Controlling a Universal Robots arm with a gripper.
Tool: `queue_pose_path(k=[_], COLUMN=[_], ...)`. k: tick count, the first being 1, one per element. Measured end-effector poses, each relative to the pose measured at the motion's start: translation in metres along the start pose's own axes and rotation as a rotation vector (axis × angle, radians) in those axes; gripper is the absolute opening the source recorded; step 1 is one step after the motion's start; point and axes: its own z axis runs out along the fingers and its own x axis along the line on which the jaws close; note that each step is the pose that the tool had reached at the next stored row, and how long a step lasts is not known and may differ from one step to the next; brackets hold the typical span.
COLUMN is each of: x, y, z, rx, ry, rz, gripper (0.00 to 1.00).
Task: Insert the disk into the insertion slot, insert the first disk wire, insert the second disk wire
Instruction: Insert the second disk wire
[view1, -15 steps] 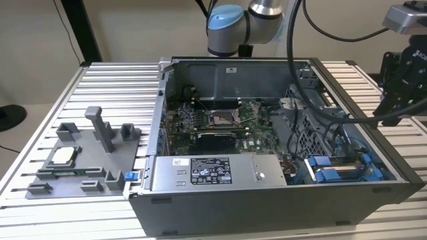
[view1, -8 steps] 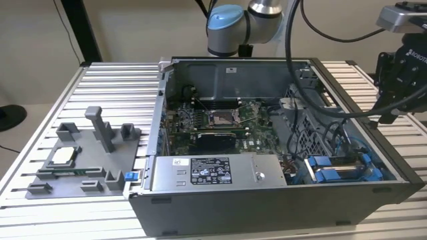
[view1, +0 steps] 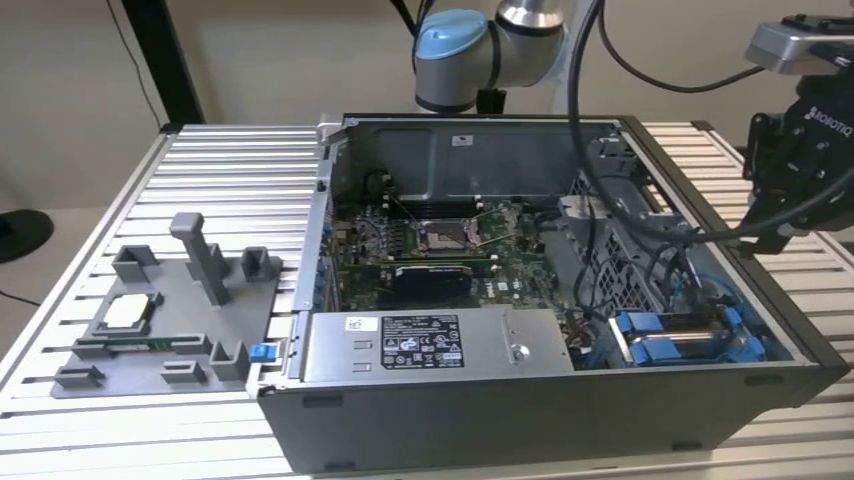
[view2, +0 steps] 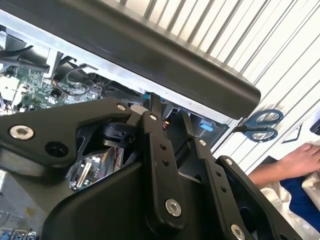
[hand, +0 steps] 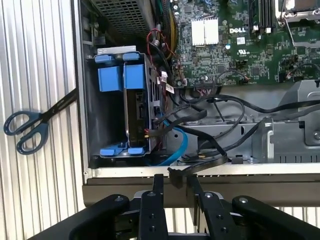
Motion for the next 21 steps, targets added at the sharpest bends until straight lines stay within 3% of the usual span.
queue_pose_path(k=[3, 7, 11, 21], x=[-0.0019, -0.0037, -0.005, -0.0075], y=[-0.0005, -0.0026, -0.004, -0.0047], z=[0.0031, 0.0048, 0.0057, 0.0059], rx=[-0.0064, -0.0201, -0.0204, -0.0234], ry=[0.0038, 0.0156, 0.0189, 0.019], rz=[-0.001, -0.001, -0.001, -0.002], gripper=[1.0, 1.0, 1.0, 1.0])
